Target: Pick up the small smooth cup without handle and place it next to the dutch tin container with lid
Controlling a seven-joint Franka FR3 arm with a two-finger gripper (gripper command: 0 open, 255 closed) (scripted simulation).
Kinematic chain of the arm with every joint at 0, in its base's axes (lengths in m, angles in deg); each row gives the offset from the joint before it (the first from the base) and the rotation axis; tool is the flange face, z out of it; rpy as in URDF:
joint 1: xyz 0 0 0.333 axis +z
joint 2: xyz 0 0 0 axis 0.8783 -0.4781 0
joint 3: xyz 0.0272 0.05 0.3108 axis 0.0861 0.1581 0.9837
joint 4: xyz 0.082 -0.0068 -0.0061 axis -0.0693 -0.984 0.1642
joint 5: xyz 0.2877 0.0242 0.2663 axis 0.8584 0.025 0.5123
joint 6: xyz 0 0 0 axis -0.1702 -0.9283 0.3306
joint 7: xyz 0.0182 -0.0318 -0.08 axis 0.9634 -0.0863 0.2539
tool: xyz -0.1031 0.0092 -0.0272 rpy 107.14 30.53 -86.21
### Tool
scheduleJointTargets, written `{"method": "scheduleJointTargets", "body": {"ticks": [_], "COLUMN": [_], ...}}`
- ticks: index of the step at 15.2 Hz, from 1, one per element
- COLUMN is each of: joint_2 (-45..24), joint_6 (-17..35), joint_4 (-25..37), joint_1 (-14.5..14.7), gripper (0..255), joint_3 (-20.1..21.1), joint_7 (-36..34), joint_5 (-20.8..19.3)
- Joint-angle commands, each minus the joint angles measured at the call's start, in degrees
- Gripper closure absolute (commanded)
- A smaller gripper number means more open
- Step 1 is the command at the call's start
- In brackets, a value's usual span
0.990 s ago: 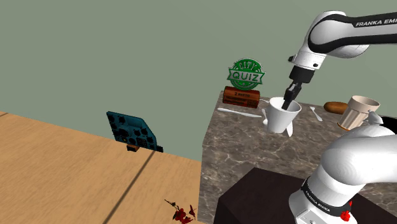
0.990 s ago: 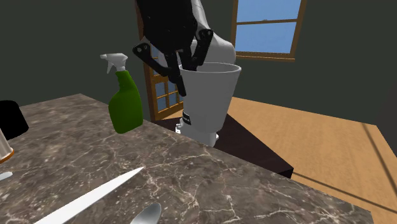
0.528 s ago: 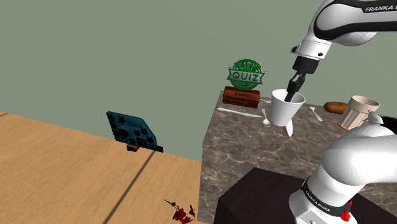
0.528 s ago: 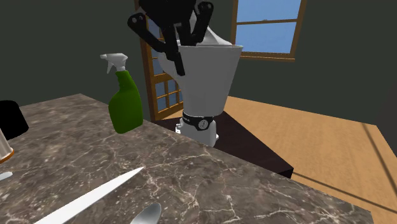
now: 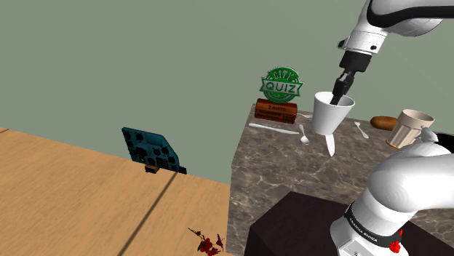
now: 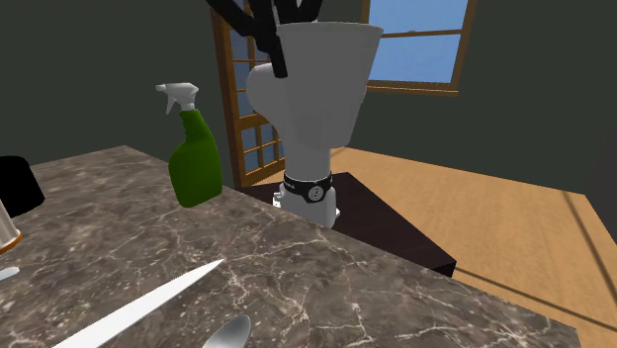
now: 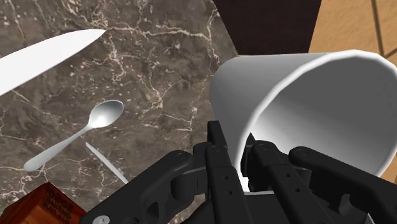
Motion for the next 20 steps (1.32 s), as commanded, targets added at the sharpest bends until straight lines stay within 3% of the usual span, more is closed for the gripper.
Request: {"method": "scheduleJointTargets", "body": {"ticks": [1, 12, 20], "joint_2": [0.8, 7.6, 7.7], "joint_6": [-1.7, -10.3, -14.4], "joint_4": [0.8, 2.9, 9.2], "joint_1": [-0.6, -7.4, -9.6], "gripper": [255, 255, 255], "joint_3": [-0.9, -12.9, -22.5], "joint_7": [1.0, 14.5, 25.4], "joint_5": [-0.9, -13.2, -22.3]}}
